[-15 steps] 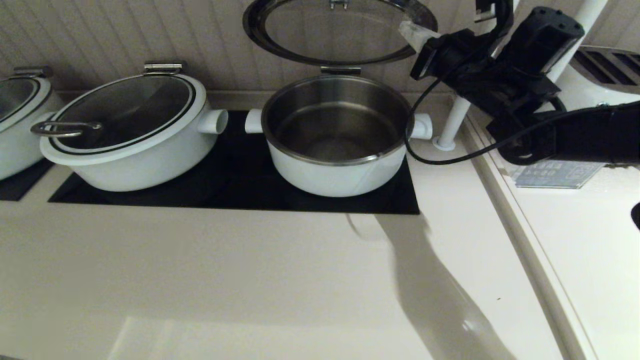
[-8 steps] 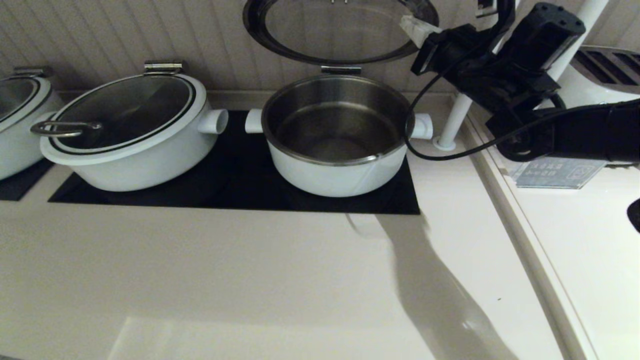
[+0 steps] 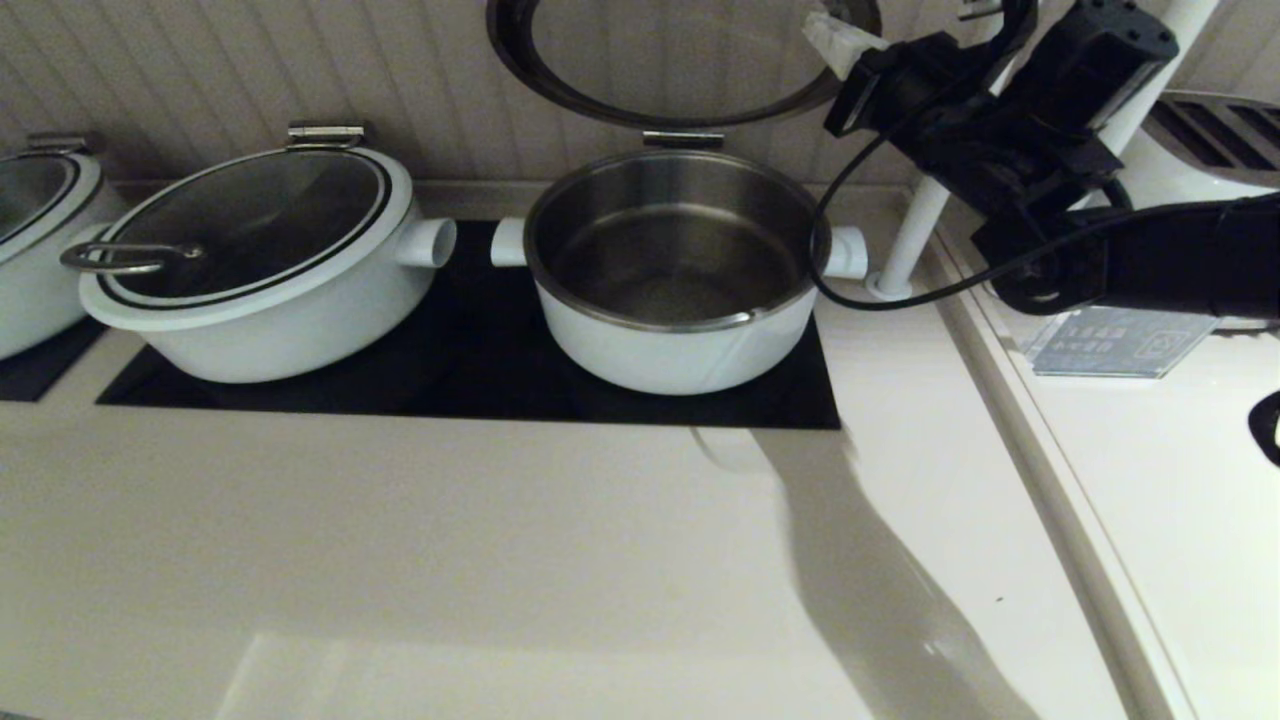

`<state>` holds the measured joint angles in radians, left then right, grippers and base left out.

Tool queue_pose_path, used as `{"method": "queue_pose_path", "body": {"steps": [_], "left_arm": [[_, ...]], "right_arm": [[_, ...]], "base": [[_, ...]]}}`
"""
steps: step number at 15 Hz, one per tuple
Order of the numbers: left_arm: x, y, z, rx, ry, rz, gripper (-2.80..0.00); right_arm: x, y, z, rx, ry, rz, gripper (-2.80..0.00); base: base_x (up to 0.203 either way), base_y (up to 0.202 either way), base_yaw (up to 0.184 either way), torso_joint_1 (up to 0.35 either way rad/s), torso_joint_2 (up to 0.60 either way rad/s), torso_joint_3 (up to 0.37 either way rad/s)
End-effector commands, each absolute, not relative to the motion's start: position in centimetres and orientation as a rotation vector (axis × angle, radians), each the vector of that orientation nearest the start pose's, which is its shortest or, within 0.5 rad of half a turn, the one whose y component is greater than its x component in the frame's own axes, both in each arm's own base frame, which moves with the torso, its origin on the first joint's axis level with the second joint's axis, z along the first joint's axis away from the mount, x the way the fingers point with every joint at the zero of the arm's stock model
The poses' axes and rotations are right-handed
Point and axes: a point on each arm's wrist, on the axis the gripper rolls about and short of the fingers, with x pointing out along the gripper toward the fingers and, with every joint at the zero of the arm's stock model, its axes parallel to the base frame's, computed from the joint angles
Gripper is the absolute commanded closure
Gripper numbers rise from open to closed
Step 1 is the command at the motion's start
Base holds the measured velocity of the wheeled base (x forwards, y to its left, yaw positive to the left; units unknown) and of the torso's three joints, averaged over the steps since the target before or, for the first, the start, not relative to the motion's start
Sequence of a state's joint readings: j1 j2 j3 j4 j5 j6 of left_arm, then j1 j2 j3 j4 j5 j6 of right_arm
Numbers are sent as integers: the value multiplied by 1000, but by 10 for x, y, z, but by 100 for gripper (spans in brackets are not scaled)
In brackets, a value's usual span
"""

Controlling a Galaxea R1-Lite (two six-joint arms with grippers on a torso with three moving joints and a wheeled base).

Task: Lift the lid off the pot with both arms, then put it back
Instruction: Open the pot lid completely

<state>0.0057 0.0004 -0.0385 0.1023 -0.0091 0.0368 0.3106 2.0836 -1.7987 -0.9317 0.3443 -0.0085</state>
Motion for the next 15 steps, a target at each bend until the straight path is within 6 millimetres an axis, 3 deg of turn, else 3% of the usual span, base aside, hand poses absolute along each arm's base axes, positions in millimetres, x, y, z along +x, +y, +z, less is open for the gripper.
{"method": "queue_pose_path", "body": {"steps": [1,8,15], "left_arm": [[-26,0,76,36,64,-4,0],[-26,0,76,36,63,-4,0],[-26,0,76,36,64,-4,0]], "right_arm": [[393,134,348,-21,-674,632,0],[394,135,361,-21,-735,628,0],[397,136,359,-21,-733,628,0]], "base": [[0,0,0,0,0,0],[0,0,0,0,0,0],[0,0,0,0,0,0]]}}
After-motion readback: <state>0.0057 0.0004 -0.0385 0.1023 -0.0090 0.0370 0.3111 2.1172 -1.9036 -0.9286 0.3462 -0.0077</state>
